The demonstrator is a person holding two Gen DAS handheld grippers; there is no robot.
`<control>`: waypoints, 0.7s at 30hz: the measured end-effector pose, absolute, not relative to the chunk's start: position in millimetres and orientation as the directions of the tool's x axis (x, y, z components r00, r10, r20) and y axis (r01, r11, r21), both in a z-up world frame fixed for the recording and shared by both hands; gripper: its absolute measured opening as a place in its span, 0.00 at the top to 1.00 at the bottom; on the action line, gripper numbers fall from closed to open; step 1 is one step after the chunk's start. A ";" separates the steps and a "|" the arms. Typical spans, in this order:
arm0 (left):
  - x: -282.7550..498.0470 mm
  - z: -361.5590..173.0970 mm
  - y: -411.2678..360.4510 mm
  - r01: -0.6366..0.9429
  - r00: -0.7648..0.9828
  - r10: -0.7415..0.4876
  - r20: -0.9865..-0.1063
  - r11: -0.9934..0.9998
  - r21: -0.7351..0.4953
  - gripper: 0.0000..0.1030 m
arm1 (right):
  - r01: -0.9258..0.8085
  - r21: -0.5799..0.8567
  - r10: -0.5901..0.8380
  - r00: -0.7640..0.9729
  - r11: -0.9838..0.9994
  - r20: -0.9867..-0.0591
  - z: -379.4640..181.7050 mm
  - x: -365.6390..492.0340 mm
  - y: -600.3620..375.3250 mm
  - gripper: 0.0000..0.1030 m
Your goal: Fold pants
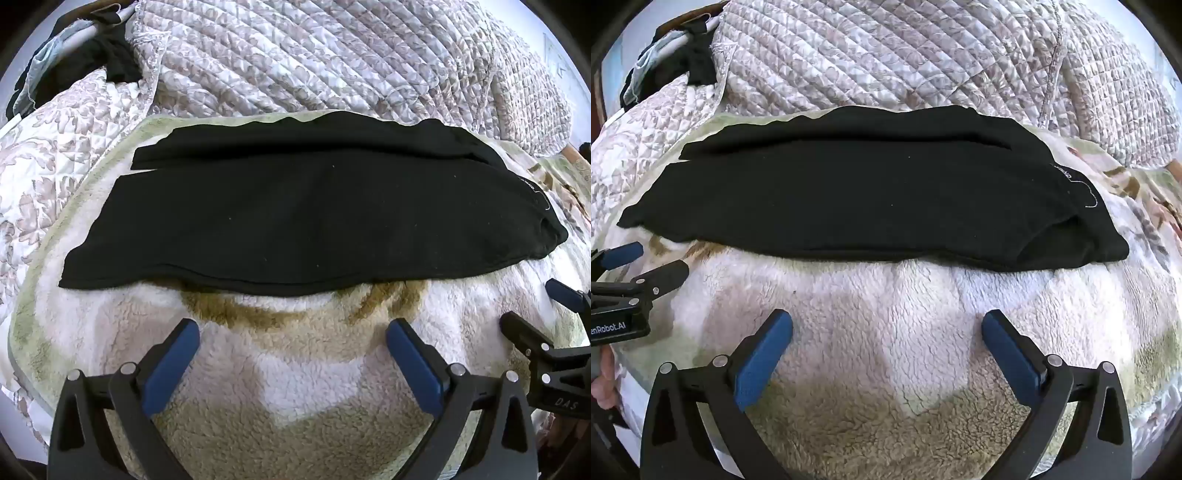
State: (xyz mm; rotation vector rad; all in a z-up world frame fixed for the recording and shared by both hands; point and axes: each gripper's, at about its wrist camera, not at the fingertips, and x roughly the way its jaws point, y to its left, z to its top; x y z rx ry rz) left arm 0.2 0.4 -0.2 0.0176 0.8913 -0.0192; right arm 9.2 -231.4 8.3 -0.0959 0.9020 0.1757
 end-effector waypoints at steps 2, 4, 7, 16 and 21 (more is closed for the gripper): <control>0.5 -0.1 1.8 0.024 0.627 -0.012 -0.779 1.000 0.004 0.01 | -0.191 -0.007 0.112 0.608 0.982 -0.786 8.3 9.4 -231.3 0.00; 0.9 -0.2 3.4 0.026 0.627 -0.014 -0.779 1.000 0.003 0.01 | -0.191 -0.009 0.111 0.607 0.982 -0.787 8.3 9.6 -230.9 0.00; 1.5 -0.5 6.5 0.028 0.626 -0.015 -0.780 1.000 0.003 0.01 | -0.189 -0.010 0.109 0.608 0.982 -0.786 8.2 9.3 -230.8 0.00; 0.4 -2.6 1.0 0.038 0.629 -0.009 -0.778 0.999 0.020 0.00 | -0.189 -0.014 0.106 0.607 0.982 -0.787 7.7 9.0 -230.6 0.00; 0.7 -2.5 1.9 0.040 0.630 -0.011 -0.776 0.999 0.019 0.00 | -0.189 -0.014 0.105 0.607 0.982 -0.788 8.0 8.2 -230.2 0.00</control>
